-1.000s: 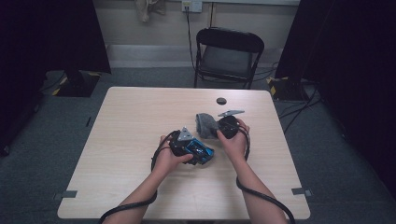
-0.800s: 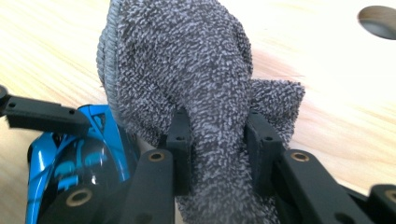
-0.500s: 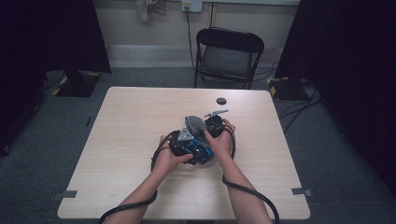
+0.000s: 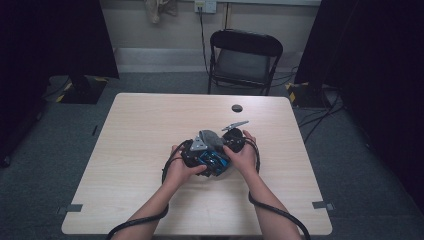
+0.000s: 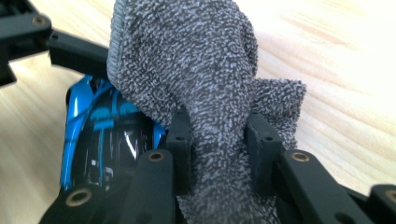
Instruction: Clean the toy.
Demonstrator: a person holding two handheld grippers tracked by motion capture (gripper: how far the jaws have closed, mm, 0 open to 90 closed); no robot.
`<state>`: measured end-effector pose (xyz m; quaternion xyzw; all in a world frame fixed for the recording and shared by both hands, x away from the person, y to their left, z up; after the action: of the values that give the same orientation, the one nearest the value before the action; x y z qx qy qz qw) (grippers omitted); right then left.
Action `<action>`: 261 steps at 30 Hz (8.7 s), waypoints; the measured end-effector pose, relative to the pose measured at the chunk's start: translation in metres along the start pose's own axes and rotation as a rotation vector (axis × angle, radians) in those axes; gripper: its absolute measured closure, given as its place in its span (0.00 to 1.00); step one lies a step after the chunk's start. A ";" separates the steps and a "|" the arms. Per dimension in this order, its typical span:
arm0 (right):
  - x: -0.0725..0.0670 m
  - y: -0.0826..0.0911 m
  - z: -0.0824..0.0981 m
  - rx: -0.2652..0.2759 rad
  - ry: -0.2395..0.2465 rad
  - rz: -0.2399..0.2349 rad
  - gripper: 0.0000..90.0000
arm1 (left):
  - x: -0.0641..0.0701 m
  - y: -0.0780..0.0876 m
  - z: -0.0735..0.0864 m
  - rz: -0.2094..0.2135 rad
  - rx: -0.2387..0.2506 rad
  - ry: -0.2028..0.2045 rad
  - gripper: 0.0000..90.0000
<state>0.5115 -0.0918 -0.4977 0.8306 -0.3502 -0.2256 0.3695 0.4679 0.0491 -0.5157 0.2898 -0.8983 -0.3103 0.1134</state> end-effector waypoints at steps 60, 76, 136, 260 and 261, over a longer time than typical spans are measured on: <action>-0.011 -0.017 -0.018 -0.004 -0.008 0.072 0.74 | 0.002 0.000 0.001 -0.010 0.012 0.010 0.00; -0.008 0.009 0.006 -0.004 0.025 0.016 0.75 | 0.002 0.000 0.001 -0.007 0.006 0.007 0.00; -0.010 -0.020 -0.022 -0.005 0.009 0.081 0.74 | 0.002 0.000 0.000 -0.005 0.006 0.007 0.00; 0.021 0.054 0.033 -0.032 -0.034 0.033 0.74 | -0.006 0.010 -0.007 0.032 -0.048 0.005 0.18; 0.021 0.053 0.033 -0.035 -0.035 0.032 0.74 | -0.007 0.011 -0.007 0.028 -0.051 0.011 0.17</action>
<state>0.4819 -0.1486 -0.4798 0.8142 -0.3658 -0.2403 0.3814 0.4706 0.0571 -0.5036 0.2758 -0.8934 -0.3301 0.1300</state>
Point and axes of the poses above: each handheld gripper's, and its own axes: y roughly backward along the jaws, z roughly out of its underside, x roughly to its right, the point moved 4 cm from there along -y, roughly forward along the jaws, and after that the axes turned 2 degrees about -x, right-handed, at the moved point
